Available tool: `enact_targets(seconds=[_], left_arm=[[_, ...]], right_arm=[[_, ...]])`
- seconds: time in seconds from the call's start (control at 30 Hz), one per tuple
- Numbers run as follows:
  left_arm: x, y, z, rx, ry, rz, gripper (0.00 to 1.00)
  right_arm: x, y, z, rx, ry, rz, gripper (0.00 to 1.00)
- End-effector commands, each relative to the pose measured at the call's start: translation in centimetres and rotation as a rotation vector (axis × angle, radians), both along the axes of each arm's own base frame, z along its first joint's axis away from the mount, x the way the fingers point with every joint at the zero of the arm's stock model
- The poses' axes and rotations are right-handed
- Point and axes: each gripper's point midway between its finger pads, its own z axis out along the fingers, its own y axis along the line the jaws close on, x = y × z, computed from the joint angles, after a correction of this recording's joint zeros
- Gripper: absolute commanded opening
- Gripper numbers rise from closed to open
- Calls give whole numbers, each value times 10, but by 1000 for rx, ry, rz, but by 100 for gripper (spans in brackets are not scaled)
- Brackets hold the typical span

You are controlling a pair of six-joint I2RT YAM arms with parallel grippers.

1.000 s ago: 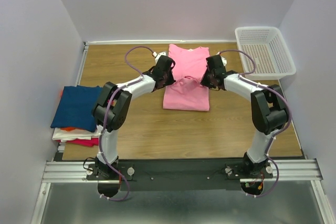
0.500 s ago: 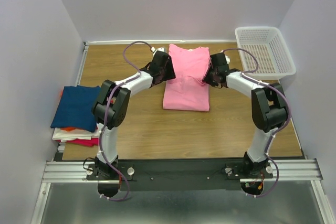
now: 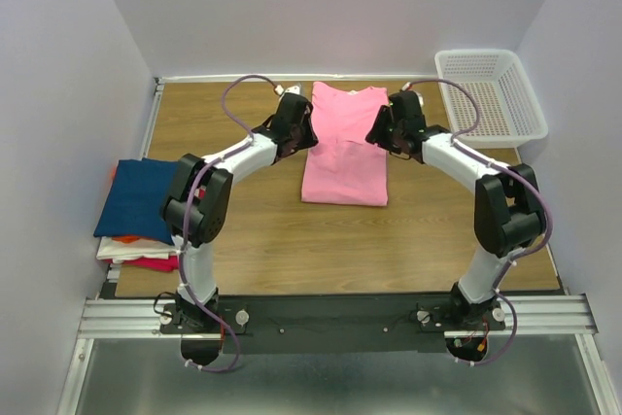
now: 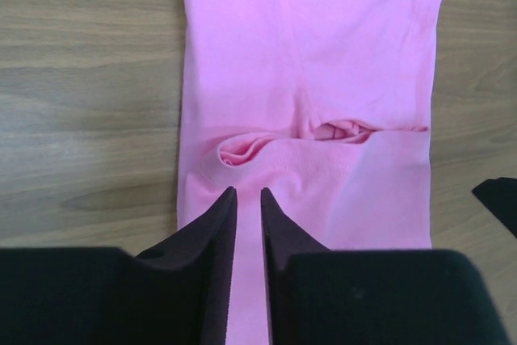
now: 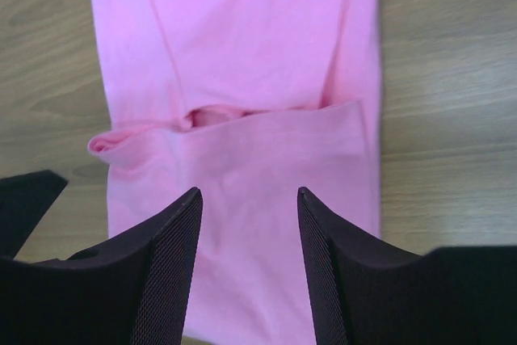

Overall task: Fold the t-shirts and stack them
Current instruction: Fold the tshirt

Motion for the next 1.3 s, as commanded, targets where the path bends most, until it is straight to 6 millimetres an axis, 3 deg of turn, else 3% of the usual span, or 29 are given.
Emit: enact_targets(seconds=[0.0, 0.07, 0.2, 0.23, 0.27, 0.33, 0.4, 0.43, 0.57, 0.87, 1.1, 1.17, 1.27], left_arm=[[-11, -14, -5, -10, 19, -34, 19], [-11, -17, -16, -2, 42, -40, 11], [-6, -19, -30, 22, 58, -45, 6], [-5, -18, -42, 42, 77, -49, 4], [0, -21, -39, 42, 68, -51, 3], [2, -19, -55, 73, 99, -46, 3], [14, -20, -51, 88, 85, -35, 3], [14, -17, -60, 106, 105, -28, 2], [28, -11, -59, 120, 98, 3, 2], [24, 12, -87, 145, 165, 46, 0], [25, 13, -81, 135, 152, 34, 0], [28, 15, -73, 126, 138, 39, 0], [34, 13, -50, 100, 91, 19, 0]], right_arm=[[-13, 20, -22, -59, 32, 63, 57], [-14, 23, -31, -59, 51, 67, 55], [-8, 25, -45, -80, 72, 69, 53], [-4, 26, -48, -89, 71, 69, 53], [-1, 25, -50, -97, 71, 66, 53], [4, 22, -54, -125, 67, 59, 53], [11, 21, -60, -144, 68, 57, 53], [13, 20, -64, -149, 75, 55, 53], [17, 10, -78, -161, 101, 36, 53], [13, -6, -92, -167, 140, 10, 53], [13, -6, -92, -158, 146, 21, 53], [12, -8, -92, -161, 152, 17, 53], [14, -6, -72, -141, 122, 23, 54]])
